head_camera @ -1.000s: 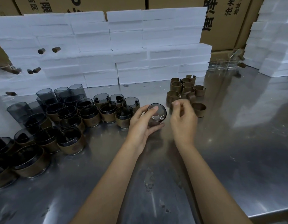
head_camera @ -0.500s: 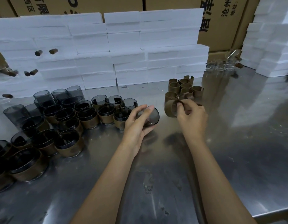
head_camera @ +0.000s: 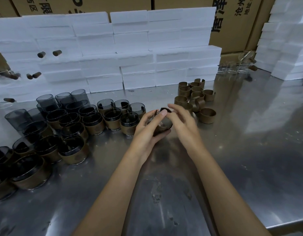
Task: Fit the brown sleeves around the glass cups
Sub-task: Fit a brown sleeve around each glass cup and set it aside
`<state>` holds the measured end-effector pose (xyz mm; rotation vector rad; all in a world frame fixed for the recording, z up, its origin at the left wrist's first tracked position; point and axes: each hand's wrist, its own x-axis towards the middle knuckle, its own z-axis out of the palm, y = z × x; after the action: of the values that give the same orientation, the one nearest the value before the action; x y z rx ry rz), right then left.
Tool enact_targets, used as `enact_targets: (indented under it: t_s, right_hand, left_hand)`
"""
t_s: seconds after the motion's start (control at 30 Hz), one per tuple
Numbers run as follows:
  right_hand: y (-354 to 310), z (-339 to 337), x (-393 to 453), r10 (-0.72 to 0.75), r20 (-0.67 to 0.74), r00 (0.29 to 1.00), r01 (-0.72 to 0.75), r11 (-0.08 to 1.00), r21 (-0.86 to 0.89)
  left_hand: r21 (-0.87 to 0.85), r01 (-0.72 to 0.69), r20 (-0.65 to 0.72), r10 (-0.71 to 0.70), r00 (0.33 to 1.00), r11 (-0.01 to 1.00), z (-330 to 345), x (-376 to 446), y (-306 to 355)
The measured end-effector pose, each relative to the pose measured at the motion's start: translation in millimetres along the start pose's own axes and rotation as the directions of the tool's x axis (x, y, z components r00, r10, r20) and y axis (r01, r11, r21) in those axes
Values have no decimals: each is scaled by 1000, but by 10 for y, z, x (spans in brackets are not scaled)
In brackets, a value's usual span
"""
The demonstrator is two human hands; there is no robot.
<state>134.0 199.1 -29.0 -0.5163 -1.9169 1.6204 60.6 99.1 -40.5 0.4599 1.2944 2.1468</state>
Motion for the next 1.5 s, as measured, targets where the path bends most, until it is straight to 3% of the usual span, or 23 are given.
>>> enact_targets:
  t_s: [0.07, 0.13, 0.43, 0.57, 0.73, 0.93, 1.07, 1.2, 1.3, 1.5]
  right_hand:
    - [-2, -9, 5, 125, 152, 980, -135, 989, 56]
    - [21, -7, 7, 134, 234, 963, -148, 988, 43]
    - [74, 98, -6, 99, 103, 990, -107, 992, 73]
    - [86, 115, 25, 91, -55, 994, -82, 987, 139]
    - [111, 105, 51, 150, 29, 988, -153, 964, 218]
    - [106, 128, 76, 218, 52, 974, -223, 920, 323]
    - [87, 65, 89, 411, 52, 910, -365, 737, 569]
    - [68, -6, 77, 519, 116, 847, -469, 625, 624]
    - [52, 18, 40, 489, 119, 864, -450, 644, 619]
    - [28, 77, 7, 441, 29, 897, -375, 725, 578]
  left_hand:
    - [-28, 2, 22, -1, 1000, 1000, 26, -13, 23]
    - [-24, 3, 25, -3, 1000, 1000, 39, -26, 43]
    - [-31, 16, -6, -17, 1000, 999, 17, -38, 43]
    - [-96, 29, -15, -31, 999, 995, 8, -8, 12]
    - [-53, 32, -4, -32, 999, 998, 23, -3, 43]
    - [-54, 90, -175, -98, 980, 994, 55, 21, 68]
    - [39, 114, -136, -108, 985, 993, 112, -7, 66]
    - [152, 70, -145, -48, 988, 986, 202, -46, -7]
    - [224, 46, -204, 1, 979, 974, 265, -73, -56]
    - [140, 44, -281, -3, 960, 989, 303, -100, -81]
